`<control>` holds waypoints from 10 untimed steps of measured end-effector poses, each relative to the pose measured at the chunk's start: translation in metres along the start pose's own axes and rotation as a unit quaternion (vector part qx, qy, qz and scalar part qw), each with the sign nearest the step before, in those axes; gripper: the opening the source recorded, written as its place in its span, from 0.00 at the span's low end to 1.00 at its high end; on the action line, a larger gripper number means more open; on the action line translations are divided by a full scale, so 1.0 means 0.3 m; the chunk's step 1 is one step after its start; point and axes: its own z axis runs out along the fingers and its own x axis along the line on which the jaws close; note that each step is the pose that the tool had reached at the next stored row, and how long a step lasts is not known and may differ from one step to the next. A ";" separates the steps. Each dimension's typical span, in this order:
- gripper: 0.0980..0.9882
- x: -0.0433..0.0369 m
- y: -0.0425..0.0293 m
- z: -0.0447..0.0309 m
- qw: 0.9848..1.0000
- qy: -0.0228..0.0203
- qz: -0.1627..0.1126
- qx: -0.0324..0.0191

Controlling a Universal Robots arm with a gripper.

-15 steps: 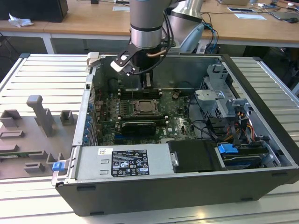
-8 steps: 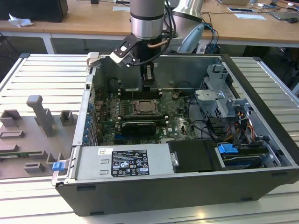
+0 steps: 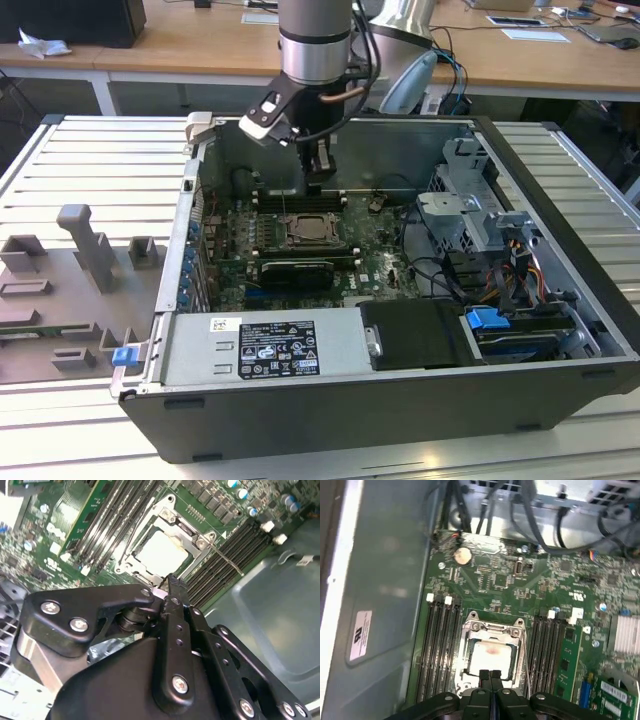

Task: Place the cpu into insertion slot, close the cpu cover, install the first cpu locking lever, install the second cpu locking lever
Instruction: 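Install the first cpu locking lever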

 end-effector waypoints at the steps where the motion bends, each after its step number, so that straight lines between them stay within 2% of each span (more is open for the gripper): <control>1: 0.01 0.000 0.000 0.000 1.000 0.000 -0.010 0.000; 6: 0.01 0.000 0.000 0.002 0.999 0.003 -0.052 0.000; 10: 0.01 0.000 0.000 0.003 0.997 0.004 -0.071 0.000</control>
